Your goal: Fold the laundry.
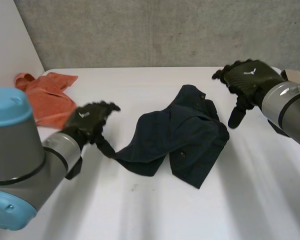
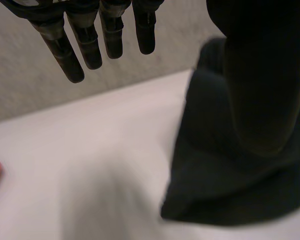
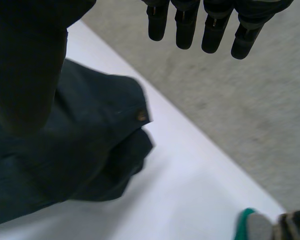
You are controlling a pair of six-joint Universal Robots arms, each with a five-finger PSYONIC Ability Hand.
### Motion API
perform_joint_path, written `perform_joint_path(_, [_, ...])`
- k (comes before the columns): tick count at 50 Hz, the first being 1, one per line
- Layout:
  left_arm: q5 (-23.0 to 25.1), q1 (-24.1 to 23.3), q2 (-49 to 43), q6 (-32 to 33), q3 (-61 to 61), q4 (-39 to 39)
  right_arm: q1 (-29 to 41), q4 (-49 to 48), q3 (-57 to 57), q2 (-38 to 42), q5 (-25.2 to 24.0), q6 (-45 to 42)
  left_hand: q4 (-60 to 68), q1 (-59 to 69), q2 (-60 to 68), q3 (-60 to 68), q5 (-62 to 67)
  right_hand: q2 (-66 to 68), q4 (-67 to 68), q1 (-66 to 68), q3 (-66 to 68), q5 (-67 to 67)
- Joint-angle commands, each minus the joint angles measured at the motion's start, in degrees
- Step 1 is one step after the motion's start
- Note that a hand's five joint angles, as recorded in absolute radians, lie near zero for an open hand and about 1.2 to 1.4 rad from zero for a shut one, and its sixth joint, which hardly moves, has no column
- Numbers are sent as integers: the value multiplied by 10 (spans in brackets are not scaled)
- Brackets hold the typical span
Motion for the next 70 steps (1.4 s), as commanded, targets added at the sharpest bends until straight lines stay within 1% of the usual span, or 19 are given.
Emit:
perform_joint_path(1, [25, 1, -107, 2, 19, 39, -13, 57, -24, 44, -75, 18, 16, 12, 13, 13, 20, -15, -15, -23, -14, -21])
perform_joint_path(9, [24, -4, -200, 2, 103, 34, -9, 54, -53, 139, -91, 32, 99, 94, 95, 95, 103, 158, 158, 150, 159, 153])
perform_joint_path(11, [22, -5, -219, 2, 125, 30, -9, 50, -62, 157, -90, 33, 184, 180, 181, 180, 188, 261, 261, 253, 262, 255])
perform_joint_path(12, [19, -6, -225, 2, 132, 28, -9, 41, -72, 168, -90, 34, 253, 248, 250, 249, 257, 418, 418, 410, 419, 412])
perform_joint_path(13, [19, -7, -235, 2, 144, 30, -9, 33, -79, 172, -89, 35, 412, 407, 408, 408, 416, 531, 531, 523, 532, 525])
perform_joint_path(15, [19, -9, -243, 2, 161, 33, -9, 15, -90, 174, -89, 36, 616, 611, 613, 612, 620, 679, 679, 671, 680, 673])
perform_joint_path(16, [19, -9, -246, 3, 171, 34, -9, -11, -102, 174, -86, 37, 655, 650, 652, 651, 659, 680, 679, 671, 680, 674])
perform_joint_path(23, [5, -8, -302, 50, 352, 40, -9, -148, -192, 181, -30, 20, 655, 651, 652, 652, 659, 680, 679, 671, 680, 674])
perform_joint_path(27, [-35, -6, -290, 77, 449, 127, -1, -311, -255, 185, -12, -40, 655, 651, 652, 652, 659, 680, 679, 671, 680, 674])
perform_joint_path(28, [-47, -6, -270, 83, 468, 191, 2, -345, -262, 183, -12, -54, 655, 651, 652, 652, 659, 680, 679, 671, 680, 674])
perform_joint_path(30, [-53, -4, -241, 86, 470, 254, 12, -462, -277, 180, -13, -88, 655, 651, 652, 652, 659, 680, 679, 671, 680, 674])
perform_joint_path(32, [-61, 3, -187, 84, 467, 355, 17, -537, -283, 179, -9, -103, 655, 651, 652, 652, 659, 680, 679, 671, 680, 674])
perform_joint_path(35, [-58, 14, -144, 85, 459, 439, 20, -624, -291, 176, -7, -115, 655, 651, 652, 652, 659, 680, 679, 671, 680, 674])
perform_joint_path(40, [-54, 25, -139, 85, 453, 405, 20, -578, -303, 182, -7, -114, 655, 651, 652, 652, 659, 680, 679, 671, 680, 674])
perform_joint_path(44, [-54, 26, -143, 86, 413, 355, 20, -499, -289, 190, -8, -115, 655, 651, 652, 652, 659, 680, 679, 671, 680, 674])
perform_joint_path(56, [-36, 17, -121, 127, 132, 255, 22, -284, -96, 220, -11, -122, 655, 651, 652, 652, 659, 680, 679, 671, 680, 674])
perform_joint_path(63, [-9, 10, -38, 267, -21, 180, 17, -193, 0, 208, -16, -124, 655, 651, 652, 652, 659, 680, 679, 671, 680, 674])
perform_joint_path(68, [-10, -7, 67, 364, -97, 123, 16, -71, 76, 97, -13, -143, 655, 651, 652, 652, 659, 680, 679, 671, 680, 674])
perform_joint_path(70, [-10, -19, 122, 401, -120, 66, 16, -23, 95, 62, -11, -153, 655, 651, 652, 652, 659, 680, 679, 671, 680, 674])
